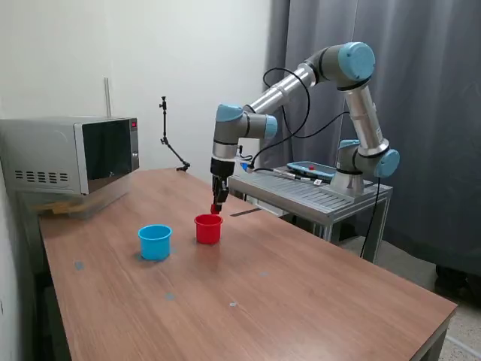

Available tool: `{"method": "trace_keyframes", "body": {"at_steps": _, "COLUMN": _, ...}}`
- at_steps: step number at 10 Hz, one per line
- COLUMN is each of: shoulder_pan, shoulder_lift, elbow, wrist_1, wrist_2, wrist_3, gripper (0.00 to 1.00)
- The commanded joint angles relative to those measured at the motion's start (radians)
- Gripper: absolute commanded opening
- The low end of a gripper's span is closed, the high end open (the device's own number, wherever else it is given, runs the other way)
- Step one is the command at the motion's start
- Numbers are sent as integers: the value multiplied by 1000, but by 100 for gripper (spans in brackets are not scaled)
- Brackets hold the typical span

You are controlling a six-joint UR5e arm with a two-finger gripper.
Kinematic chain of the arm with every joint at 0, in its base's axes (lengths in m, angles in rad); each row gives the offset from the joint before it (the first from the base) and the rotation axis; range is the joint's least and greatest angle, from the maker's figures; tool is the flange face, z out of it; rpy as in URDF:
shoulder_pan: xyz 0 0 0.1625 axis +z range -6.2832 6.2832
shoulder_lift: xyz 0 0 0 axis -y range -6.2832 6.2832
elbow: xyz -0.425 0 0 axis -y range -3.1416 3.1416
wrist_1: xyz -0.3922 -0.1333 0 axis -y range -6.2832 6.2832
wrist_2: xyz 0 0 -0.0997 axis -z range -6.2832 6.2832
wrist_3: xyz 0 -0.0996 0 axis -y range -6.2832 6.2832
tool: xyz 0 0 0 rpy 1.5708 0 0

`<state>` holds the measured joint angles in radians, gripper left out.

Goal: Place red objects in the red bin, and blue objects in the blue bin.

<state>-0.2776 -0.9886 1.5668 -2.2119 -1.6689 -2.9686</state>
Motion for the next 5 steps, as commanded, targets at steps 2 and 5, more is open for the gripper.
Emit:
{"method": "trace_keyframes", "body": {"at_steps": 2, "shoulder_pan": -11, "shoulder_lift": 4, "elbow": -2, "wrist_1": -2, "wrist_2": -9, "wrist_3": -1, "gripper": 100}}
{"method": "trace_keyframes", "body": {"at_steps": 5, "shoulder_pan": -20, "shoulder_lift": 5, "elbow": -2, "wrist_1": -3, "wrist_2": -9, "wrist_3": 0, "gripper": 100}}
